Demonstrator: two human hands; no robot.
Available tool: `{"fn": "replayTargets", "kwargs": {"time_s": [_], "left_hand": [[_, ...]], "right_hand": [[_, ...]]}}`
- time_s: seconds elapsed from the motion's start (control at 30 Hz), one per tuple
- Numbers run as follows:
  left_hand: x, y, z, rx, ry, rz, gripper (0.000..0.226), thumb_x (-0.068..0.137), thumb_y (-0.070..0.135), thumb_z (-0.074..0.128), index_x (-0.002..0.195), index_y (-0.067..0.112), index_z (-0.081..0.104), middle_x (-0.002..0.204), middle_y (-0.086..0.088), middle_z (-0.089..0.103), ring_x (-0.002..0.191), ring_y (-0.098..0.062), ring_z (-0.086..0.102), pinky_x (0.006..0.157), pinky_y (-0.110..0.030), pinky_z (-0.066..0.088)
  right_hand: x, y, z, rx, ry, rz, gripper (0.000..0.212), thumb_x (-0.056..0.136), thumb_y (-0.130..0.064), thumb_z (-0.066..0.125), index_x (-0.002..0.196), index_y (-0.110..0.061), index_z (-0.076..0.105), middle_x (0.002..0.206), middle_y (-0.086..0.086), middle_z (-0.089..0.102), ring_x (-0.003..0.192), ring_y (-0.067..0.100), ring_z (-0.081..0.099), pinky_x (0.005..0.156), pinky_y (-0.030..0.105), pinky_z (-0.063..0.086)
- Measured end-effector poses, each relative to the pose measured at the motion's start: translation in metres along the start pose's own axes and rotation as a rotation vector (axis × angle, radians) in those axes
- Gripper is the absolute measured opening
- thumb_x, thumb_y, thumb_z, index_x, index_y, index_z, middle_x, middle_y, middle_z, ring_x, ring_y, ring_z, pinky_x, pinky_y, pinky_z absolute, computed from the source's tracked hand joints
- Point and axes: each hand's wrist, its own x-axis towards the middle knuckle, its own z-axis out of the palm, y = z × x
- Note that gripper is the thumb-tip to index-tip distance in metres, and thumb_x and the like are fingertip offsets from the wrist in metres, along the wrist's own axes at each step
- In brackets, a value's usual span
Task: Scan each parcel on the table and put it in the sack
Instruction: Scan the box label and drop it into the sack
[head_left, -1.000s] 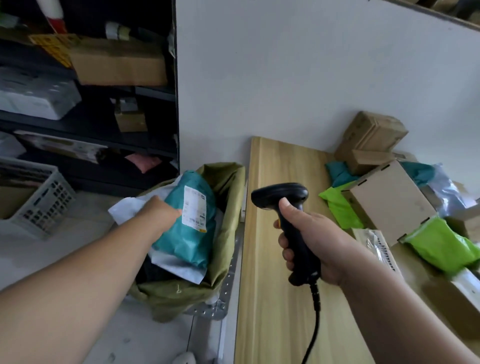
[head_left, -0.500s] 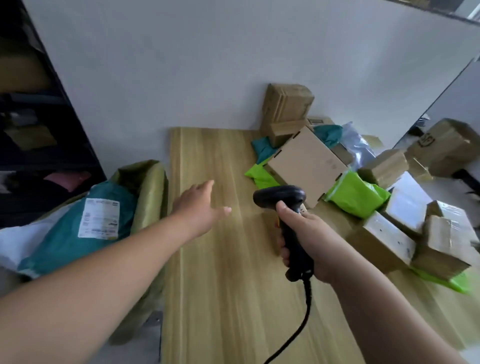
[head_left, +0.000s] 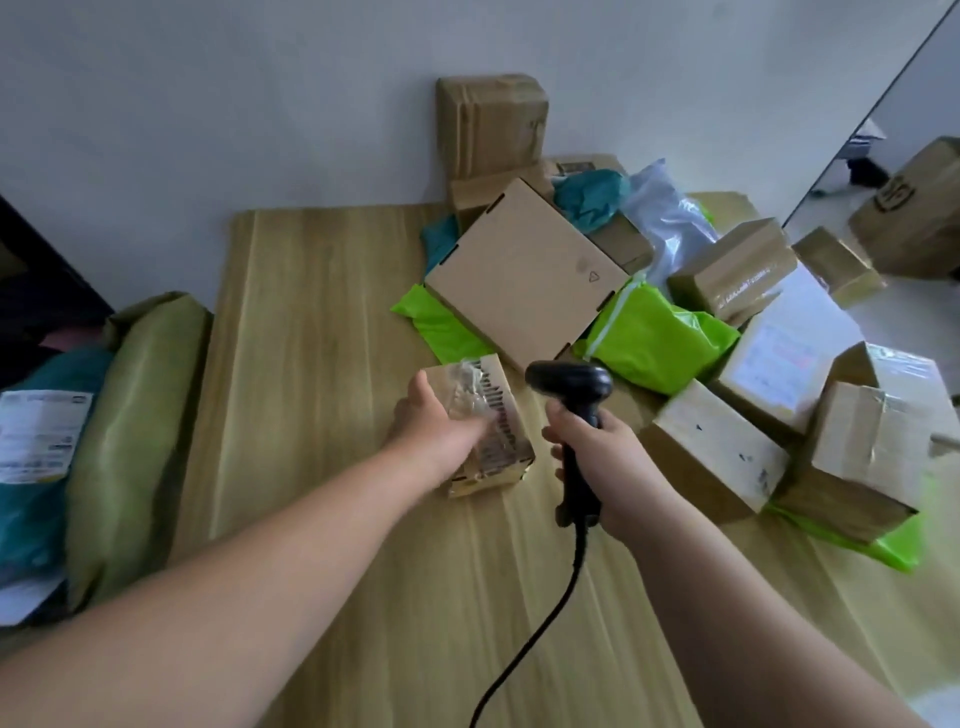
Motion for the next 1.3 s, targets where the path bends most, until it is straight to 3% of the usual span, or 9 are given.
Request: {"fn": "replayTargets", "kwargs": {"time_s": [0.2,0.37,0.47,0.57,0.7,0.8,1.0,1.2,1.3], "left_hand": [[-0.001,0.007,0.024,-0.068,0.035,-0.154,0.122,0.060,0.065,0.076,0.151,0.032,0.002,0.147,-0.011,0.024,0.135,-0.031,0.030,0.110,-0.046,0.032],[0.002,-0.001,0.016,-0.027,0.153,-0.234,0.130,0.047,0.064,0.083,0.149,0.036,0.007,0.142,-0.010,0.029,0.131,-0.030,0.033,0.109,-0.044,0.033],[0.005,-0.008,0.002,-0.234,0.098,-0.239,0.107,0.055,0.051,0.081,0.143,0.029,0.025,0.132,-0.006,0.044,0.117,-0.026,0.050,0.097,-0.041,0.046],[0.004,-0.013,-0.014,-0.558,-0.013,-0.277,0.073,0.069,0.039,0.075,0.131,0.023,0.040,0.108,-0.002,0.064,0.087,-0.019,0.064,0.066,-0.030,0.049],[-0.003,-0.018,-0.029,-0.664,-0.085,-0.239,0.106,0.052,0.033,0.078,0.144,0.026,0.025,0.115,-0.002,0.063,0.095,-0.019,0.063,0.074,-0.032,0.050],[-0.007,-0.020,-0.046,-0.712,-0.084,-0.186,0.111,0.061,0.018,0.083,0.149,0.030,0.015,0.124,-0.004,0.059,0.099,-0.020,0.062,0.079,-0.037,0.052],[-0.016,-0.025,-0.094,-0.711,-0.041,-0.093,0.096,0.073,0.000,0.075,0.147,0.025,0.019,0.109,0.003,0.065,0.089,-0.020,0.064,0.058,-0.031,0.049],[-0.021,-0.037,-0.148,-0.741,0.025,-0.028,0.090,0.074,-0.008,0.069,0.144,0.027,0.024,0.108,0.000,0.066,0.094,-0.021,0.063,0.078,-0.042,0.053],[-0.023,-0.044,-0.173,-0.741,0.049,-0.003,0.091,0.073,-0.007,0.070,0.144,0.026,0.024,0.107,0.000,0.067,0.091,-0.023,0.065,0.067,-0.039,0.055]], "right_hand": [[0.020,0.011,0.007,0.229,-0.176,0.168,0.036,0.093,-0.053,0.059,0.112,-0.022,0.062,0.102,0.001,0.076,0.088,0.013,0.068,0.062,0.028,0.050],[0.025,0.011,0.006,0.290,-0.308,0.216,0.047,0.091,-0.059,0.058,0.117,-0.019,0.060,0.103,0.001,0.078,0.104,0.015,0.070,0.073,0.032,0.049],[0.024,0.007,0.006,0.216,-0.232,0.151,0.043,0.090,-0.057,0.061,0.115,-0.021,0.062,0.109,0.005,0.075,0.103,0.021,0.070,0.066,0.031,0.052],[0.020,0.002,0.006,0.188,-0.160,0.123,0.036,0.090,-0.053,0.063,0.109,-0.022,0.062,0.114,0.006,0.069,0.101,0.022,0.067,0.057,0.032,0.052],[0.011,-0.010,0.011,0.187,-0.172,0.073,0.033,0.091,-0.051,0.065,0.106,-0.022,0.062,0.113,0.007,0.068,0.097,0.025,0.067,0.052,0.033,0.056],[0.003,-0.025,0.016,0.172,-0.202,0.010,0.028,0.092,-0.049,0.064,0.105,-0.024,0.061,0.109,0.006,0.069,0.096,0.026,0.070,0.067,0.038,0.058],[-0.023,-0.070,0.027,0.148,-0.333,-0.100,0.030,0.091,-0.047,0.066,0.097,-0.018,0.059,0.068,0.006,0.064,0.053,0.022,0.058,0.050,0.036,0.050],[-0.055,-0.106,0.056,0.028,-0.481,-0.164,0.041,0.086,-0.052,0.067,0.094,-0.013,0.057,0.060,0.003,0.060,0.049,0.019,0.052,0.050,0.034,0.046],[-0.071,-0.120,0.073,-0.027,-0.508,-0.188,0.039,0.091,-0.050,0.065,0.089,-0.012,0.054,0.059,0.002,0.059,0.049,0.018,0.052,0.049,0.030,0.047]]}}
